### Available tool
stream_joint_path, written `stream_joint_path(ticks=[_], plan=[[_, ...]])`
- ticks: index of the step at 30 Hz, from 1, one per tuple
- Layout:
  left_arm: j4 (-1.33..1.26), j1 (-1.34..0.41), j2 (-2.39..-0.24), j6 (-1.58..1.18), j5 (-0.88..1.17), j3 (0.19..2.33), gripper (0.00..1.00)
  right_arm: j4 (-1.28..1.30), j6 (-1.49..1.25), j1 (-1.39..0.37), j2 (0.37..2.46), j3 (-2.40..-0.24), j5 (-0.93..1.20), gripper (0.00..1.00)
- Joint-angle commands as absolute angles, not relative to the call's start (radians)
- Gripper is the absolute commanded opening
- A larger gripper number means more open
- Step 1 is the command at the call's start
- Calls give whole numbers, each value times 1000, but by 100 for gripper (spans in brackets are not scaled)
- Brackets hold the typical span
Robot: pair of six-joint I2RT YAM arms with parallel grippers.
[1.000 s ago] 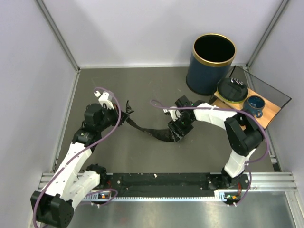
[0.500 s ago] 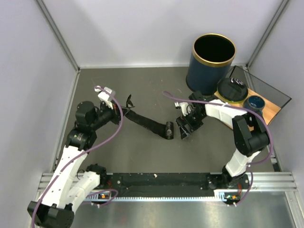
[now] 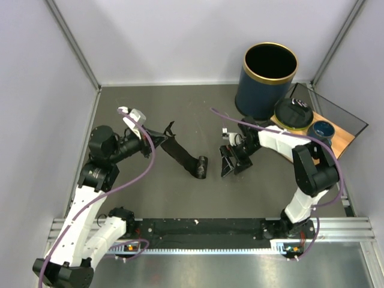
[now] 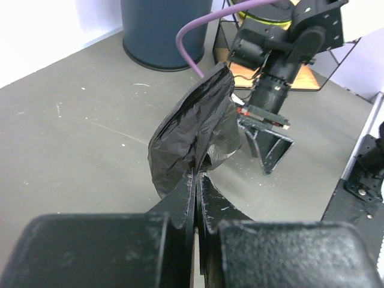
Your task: Put the trash bags into the trash bin
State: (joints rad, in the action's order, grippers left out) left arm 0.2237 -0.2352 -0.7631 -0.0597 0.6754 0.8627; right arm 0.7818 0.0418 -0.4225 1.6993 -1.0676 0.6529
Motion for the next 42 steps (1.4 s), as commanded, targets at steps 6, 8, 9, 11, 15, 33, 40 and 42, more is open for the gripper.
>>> stream_joint_path(ticks=[6, 8, 9, 11, 15, 33, 40, 42], plan=[[126, -232, -784, -204, 747, 962, 0, 742, -87, -420, 1749, -1092, 730, 95], [121, -232, -792, -224, 762, 969, 0, 729, -100, -419, 1750, -1088, 735, 96], [112, -232, -793, -230, 773, 969, 0, 729, -109, -420, 1750, -1085, 735, 96], [100, -232, -793, -250, 767, 973, 0, 727, -113, -417, 1752, -1081, 730, 96], [104, -232, -778, -241, 749, 989, 0, 724, -123, -417, 1753, -1069, 689, 97], [146, -230, -772, -216, 744, 1074, 0, 721, -150, -393, 1773, -1085, 663, 98], [133, -230, -767, -236, 747, 1100, 0, 722, -147, -391, 1778, -1081, 650, 98], [140, -230, -767, -236, 747, 1112, 0, 721, -147, -391, 1778, -1083, 643, 98]])
